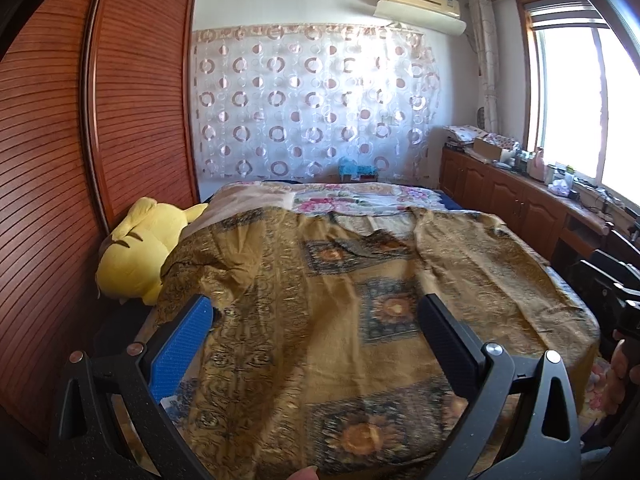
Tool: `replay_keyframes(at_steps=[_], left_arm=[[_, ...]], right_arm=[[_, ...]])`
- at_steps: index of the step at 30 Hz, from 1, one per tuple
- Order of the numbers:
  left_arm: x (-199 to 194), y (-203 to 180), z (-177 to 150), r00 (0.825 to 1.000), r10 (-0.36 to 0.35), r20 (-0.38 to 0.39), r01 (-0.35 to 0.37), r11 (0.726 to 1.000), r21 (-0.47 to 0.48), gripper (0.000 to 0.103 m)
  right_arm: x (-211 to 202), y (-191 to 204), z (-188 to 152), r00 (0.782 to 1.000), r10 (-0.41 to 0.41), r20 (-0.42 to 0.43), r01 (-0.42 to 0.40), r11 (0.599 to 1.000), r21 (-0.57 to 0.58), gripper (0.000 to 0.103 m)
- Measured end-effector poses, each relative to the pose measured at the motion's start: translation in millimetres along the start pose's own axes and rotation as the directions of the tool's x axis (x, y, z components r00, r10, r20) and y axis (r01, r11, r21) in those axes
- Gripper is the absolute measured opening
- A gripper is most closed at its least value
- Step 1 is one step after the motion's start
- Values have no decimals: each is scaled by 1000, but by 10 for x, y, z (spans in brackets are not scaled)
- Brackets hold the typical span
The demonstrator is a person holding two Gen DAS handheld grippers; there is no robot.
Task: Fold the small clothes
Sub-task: 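Reach the left gripper to the shirt's side edge and close on it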
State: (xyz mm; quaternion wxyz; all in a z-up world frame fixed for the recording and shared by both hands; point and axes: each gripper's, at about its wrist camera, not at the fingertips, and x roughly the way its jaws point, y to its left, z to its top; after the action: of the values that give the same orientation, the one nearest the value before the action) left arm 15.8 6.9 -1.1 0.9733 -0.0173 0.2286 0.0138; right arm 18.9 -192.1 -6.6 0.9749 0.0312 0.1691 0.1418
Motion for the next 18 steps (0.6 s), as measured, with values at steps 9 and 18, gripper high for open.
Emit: replay_keyframes(at_steps=[9, 18], left_arm=[[426, 505, -96, 998, 44, -48, -46, 998, -33, 102], [731, 1072, -66, 994, 58, -94, -65, 995, -70, 102]], right_arm=[[398, 90, -15, 1000, 7, 18, -6, 998, -62, 103], [835, 28, -67, 994, 75, -82, -81, 994, -68, 103]])
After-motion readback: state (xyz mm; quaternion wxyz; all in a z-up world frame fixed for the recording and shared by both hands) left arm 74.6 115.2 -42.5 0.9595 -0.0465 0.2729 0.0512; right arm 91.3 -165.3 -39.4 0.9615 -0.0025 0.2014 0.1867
